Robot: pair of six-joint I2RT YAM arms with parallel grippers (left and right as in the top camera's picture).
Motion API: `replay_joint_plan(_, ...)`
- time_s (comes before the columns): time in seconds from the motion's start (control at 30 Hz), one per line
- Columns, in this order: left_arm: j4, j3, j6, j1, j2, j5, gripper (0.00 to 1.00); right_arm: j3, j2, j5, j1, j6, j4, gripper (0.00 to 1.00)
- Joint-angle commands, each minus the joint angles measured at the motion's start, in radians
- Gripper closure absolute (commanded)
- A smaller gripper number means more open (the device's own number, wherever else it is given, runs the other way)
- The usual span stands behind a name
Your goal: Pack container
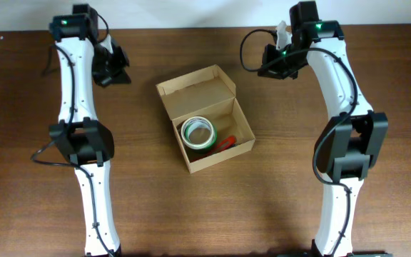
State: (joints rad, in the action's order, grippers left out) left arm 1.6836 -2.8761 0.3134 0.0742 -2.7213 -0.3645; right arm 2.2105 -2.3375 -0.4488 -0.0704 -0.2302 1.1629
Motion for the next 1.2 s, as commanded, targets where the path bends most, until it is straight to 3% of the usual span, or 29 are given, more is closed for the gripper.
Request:
replay_joint_plan(0.0, 0.004, 0.113, -0.016, -0.027, -0.011, 0.02, 0.98, 0.016, -0.028, 0.017, 0.005, 0.017, 0.008, 0.96)
replay_joint_plan(0.3, -0.032, 0.237, -0.016, -0.076, -0.011, -0.048, 0.98, 0.015, -0.059, 0.017, 0.005, 0.017, 0.023, 0.96)
replay_joint_plan(0.9, -0.369, 0.237, 0.039, -0.168, -0.011, -0.381, 0.98, 0.015, -0.106, 0.035, 0.006, 0.017, 0.038, 0.96)
replay_joint_plan(1.17, -0.284, 0.25, 0.033, -0.168, -0.019, -0.294, 0.98, 0.015, -0.156, 0.023, 0.005, 0.04, 0.054, 0.96)
